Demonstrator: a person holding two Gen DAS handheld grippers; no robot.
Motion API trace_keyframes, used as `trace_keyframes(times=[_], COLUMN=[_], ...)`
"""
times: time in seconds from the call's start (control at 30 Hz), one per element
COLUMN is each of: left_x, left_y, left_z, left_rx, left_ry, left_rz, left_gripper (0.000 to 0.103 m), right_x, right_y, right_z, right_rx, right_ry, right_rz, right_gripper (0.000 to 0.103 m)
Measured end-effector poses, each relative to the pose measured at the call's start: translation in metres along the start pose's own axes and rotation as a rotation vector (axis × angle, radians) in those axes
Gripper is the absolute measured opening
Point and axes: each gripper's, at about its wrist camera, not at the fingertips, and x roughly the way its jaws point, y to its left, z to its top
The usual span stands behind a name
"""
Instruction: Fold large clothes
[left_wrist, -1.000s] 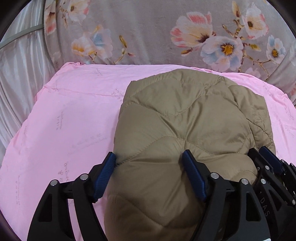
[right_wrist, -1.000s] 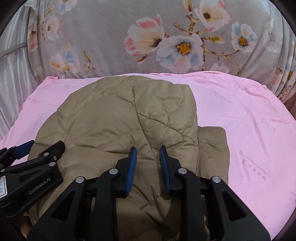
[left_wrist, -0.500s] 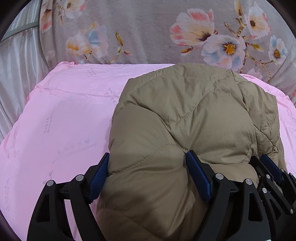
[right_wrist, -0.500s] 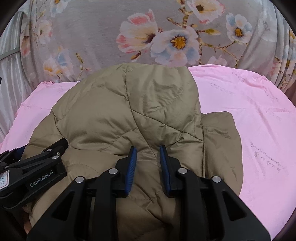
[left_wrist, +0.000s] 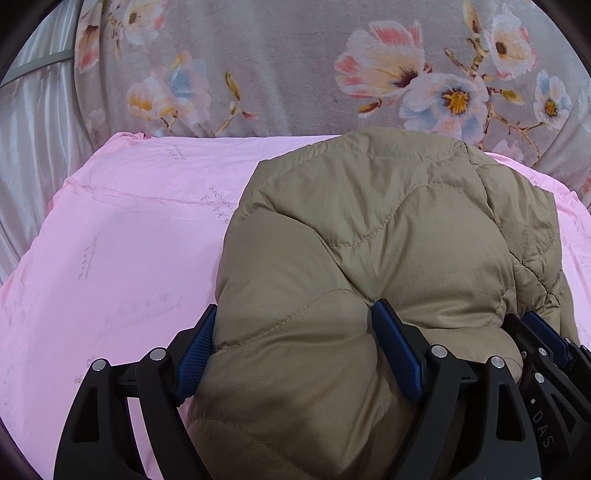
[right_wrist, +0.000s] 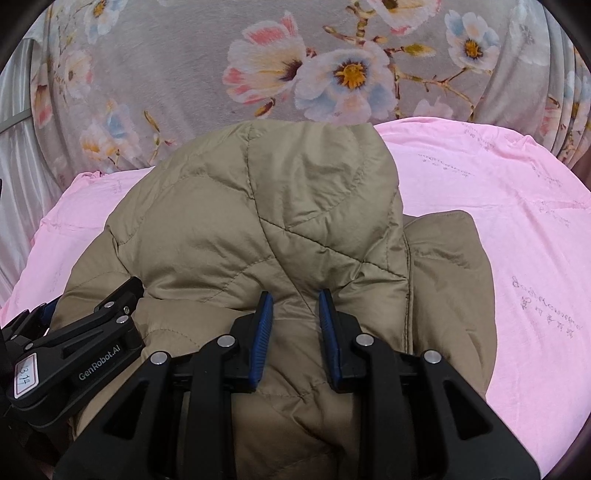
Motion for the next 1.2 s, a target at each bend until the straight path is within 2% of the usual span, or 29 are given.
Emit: trace_keyframes(times=[0.03,0.1,0.17,0.23,0.33,0.43,0.6,0.8,0.93,1.03,1.13,1.2], left_x=[-0.003,-0.013,-0.028,-0.035,-0.021,0.008,0.011,0.018,0.018,0.008,-0.017,-0.035], left_y=[0.004,0.012,0.02,0.022,0.014,-0.002,-0.013,-0.01,-0.014,-0.016,-0.013,-0.01], left_z=[0.003,0.011,0.024,0.038,0.052,0.048,0.038,0.034,0.033,0.029,0.018,0.008], left_rx=[-0.012,-0.029,-0.05,-0.059,-0.049,-0.007,0.019,-0.004,0.016,0.044,0.061,0.05], left_ry=[0.022,0.038,-0.002,-0.037,-0.011,0.041,-0.024,-0.032,-0.034,-0.031,-0.03,-0.016], left_rz=[-0.02,-0.039,-0.001,0.028,0.03,0.064,0.103,0.08,0.103,0.127,0.13,0.111], left_gripper=[0.081,0.078,0.078,0.077,0.077,0.079,0.079,0.079,0.079,0.079,0.079,0.079], right_x=[-0.008,-0.031,-0.048,-0.041,-0.007,0.032,0.042,0.048,0.049,0.023,-0.024,-0.05], right_y=[0.001,-0.003,-0.004,-0.006,-0.01,-0.019,-0.025,-0.03,-0.029,-0.021,-0.019,-0.018], right_z=[0.005,0.021,0.045,0.068,0.083,0.072,0.056,0.05,0.05,0.045,0.028,0.007], right_rx=[-0.015,0.008,0.009,0.013,0.025,0.052,0.077,0.098,0.092,0.043,0.028,0.007], right_ry=[0.001,-0.057,-0.131,-0.121,-0.066,0.028,0.007,0.002,0.013,0.015,-0.027,-0.03], right_rz=[-0.003,0.025,0.002,0.001,-0.031,-0.034,-0.02,0.006,-0.005,-0.051,-0.003,-0.002], right_gripper=[0.025,0.026,0.026,0.026,0.026,0.025,0.025,0.025,0.025,0.026,0.029,0.032])
